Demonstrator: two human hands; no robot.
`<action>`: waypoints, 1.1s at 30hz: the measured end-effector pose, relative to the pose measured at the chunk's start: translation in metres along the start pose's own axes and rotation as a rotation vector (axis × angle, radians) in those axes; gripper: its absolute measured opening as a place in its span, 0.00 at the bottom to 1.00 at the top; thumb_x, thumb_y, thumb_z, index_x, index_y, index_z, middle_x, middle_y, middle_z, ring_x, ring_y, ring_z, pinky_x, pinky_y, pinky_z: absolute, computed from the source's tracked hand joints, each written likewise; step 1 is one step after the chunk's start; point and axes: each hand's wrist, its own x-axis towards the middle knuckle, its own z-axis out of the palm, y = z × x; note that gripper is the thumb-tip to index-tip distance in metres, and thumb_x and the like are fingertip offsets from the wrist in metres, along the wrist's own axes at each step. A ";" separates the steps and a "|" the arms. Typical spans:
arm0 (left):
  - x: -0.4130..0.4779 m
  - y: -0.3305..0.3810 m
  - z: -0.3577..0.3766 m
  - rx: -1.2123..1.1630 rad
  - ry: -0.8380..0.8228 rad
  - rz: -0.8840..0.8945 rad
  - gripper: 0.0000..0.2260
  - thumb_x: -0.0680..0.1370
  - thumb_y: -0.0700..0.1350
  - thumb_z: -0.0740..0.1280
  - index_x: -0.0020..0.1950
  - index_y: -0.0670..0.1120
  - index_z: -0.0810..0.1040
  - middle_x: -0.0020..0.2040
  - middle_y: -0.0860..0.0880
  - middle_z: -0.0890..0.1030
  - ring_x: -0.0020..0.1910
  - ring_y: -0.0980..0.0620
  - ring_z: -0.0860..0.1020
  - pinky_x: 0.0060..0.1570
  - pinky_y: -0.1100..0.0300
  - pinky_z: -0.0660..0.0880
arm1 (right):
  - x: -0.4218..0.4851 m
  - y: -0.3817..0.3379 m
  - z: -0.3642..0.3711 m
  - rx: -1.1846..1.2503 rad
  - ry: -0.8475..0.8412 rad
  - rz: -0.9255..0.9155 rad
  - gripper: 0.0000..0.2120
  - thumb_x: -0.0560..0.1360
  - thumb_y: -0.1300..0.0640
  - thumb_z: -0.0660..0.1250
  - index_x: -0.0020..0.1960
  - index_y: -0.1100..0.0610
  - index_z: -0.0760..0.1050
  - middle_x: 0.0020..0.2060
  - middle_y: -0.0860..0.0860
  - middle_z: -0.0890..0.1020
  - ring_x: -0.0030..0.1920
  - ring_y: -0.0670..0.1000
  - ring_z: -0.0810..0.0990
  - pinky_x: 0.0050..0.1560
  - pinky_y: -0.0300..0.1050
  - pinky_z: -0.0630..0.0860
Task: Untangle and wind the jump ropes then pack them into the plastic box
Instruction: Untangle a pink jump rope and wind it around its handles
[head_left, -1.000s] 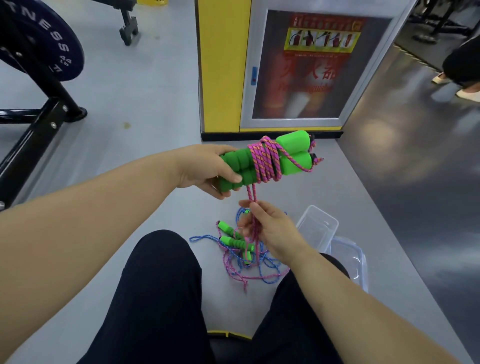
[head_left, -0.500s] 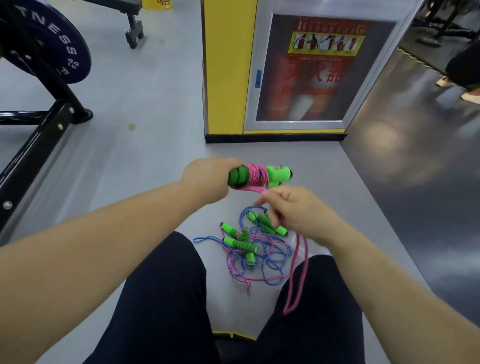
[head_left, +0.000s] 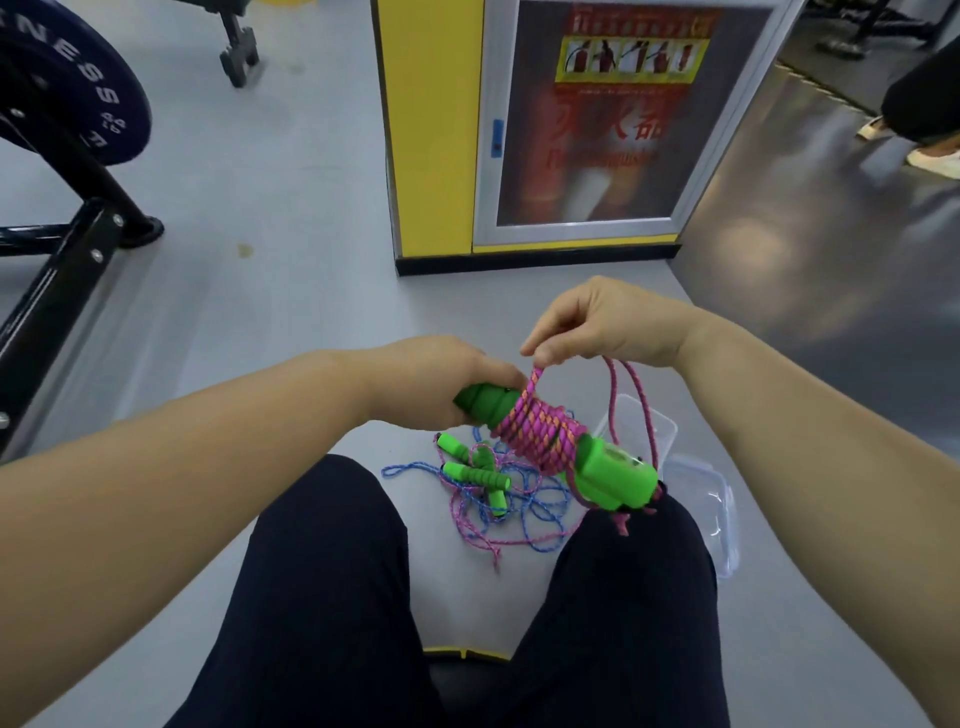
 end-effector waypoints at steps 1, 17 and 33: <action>-0.002 0.001 -0.001 -0.072 0.018 0.022 0.20 0.77 0.46 0.67 0.67 0.56 0.69 0.57 0.51 0.79 0.52 0.49 0.75 0.51 0.56 0.72 | -0.002 0.002 0.000 0.026 -0.033 -0.003 0.05 0.61 0.50 0.77 0.37 0.46 0.83 0.36 0.51 0.81 0.39 0.47 0.74 0.41 0.44 0.68; -0.010 -0.004 0.007 -1.008 0.150 -0.139 0.19 0.73 0.33 0.69 0.57 0.53 0.75 0.51 0.47 0.80 0.45 0.51 0.82 0.51 0.59 0.79 | -0.017 0.068 0.079 0.550 -0.041 0.194 0.13 0.79 0.59 0.56 0.55 0.66 0.74 0.34 0.52 0.78 0.36 0.42 0.78 0.45 0.36 0.76; -0.001 -0.025 0.005 -1.266 0.359 -0.585 0.08 0.75 0.37 0.68 0.53 0.45 0.75 0.44 0.44 0.81 0.39 0.47 0.81 0.47 0.53 0.80 | -0.021 0.063 0.107 0.326 0.249 0.301 0.14 0.81 0.55 0.55 0.41 0.57 0.74 0.25 0.50 0.67 0.22 0.44 0.65 0.29 0.39 0.64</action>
